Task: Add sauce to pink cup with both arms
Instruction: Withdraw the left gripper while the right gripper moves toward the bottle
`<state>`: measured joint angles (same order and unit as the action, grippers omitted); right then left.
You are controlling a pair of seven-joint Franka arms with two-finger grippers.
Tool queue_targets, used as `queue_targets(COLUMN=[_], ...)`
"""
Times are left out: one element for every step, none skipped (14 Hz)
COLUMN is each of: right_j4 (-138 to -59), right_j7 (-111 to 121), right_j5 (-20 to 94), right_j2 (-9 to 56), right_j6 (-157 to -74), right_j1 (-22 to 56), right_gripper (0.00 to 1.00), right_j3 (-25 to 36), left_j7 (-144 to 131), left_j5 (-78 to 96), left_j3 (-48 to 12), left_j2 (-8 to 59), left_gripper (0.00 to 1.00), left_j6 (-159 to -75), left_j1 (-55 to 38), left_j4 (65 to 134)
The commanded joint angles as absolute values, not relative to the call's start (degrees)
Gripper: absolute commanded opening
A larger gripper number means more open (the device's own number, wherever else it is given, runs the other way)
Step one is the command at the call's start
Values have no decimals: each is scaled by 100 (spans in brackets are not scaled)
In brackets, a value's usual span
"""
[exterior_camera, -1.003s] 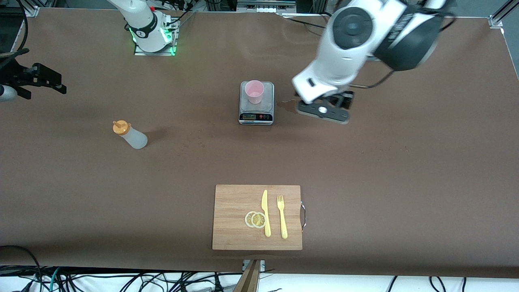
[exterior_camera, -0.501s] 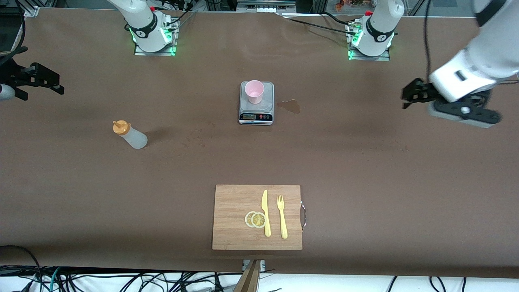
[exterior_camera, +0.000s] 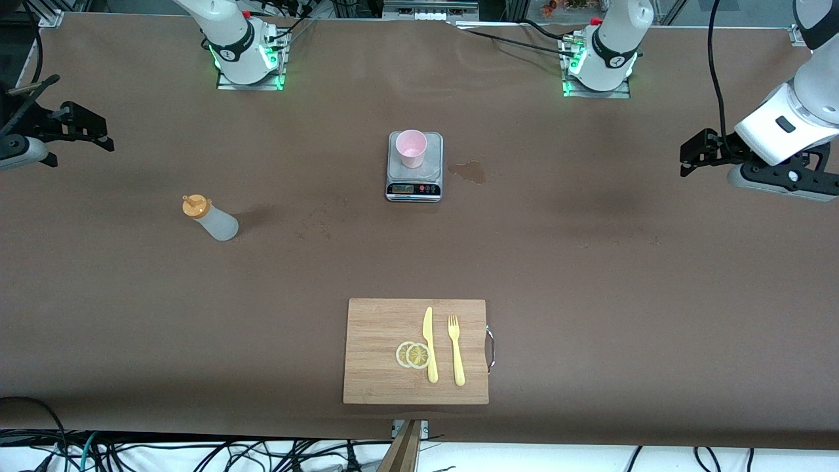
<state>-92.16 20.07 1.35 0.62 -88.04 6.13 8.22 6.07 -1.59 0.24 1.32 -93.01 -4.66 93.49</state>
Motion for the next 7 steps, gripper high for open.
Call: queue_targets(right_j4=[-9325, -9369, -9439, -9518, -9553, -9597, -9650], right_j7=[2336, 2590, 2897, 3257, 3748, 4188, 4488], right_j5=[141, 149, 149, 149, 149, 167, 289], right_j2=[35, 44, 70, 70, 79, 97, 149], right_j6=[-8833, -8850, -8859, -8877, -8886, -8912, -8956], right_j1=[624, 624, 615, 615, 607, 598, 572], right_gripper=[100, 100, 100, 100, 100, 100, 100], right_j3=[791, 782, 774, 773, 773, 782, 800], left_j7=[642, 642, 650, 633, 650, 633, 615], left_j5=[-123, -123, -132, -123, -123, -123, -123], left_j3=[18, 9, 9, 17, 18, 26, 26], left_j2=[35, 35, 53, 122, 158, 184, 185], left_gripper=[100, 100, 100, 100, 100, 100, 100], left_j6=[-9352, -9334, -9334, -9334, -9317, -9316, -9308], left_j1=[-431, -431, -431, -431, -431, -431, -431], left_j4=[9378, 9352, 9334, 9247, 9159, 9132, 9132])
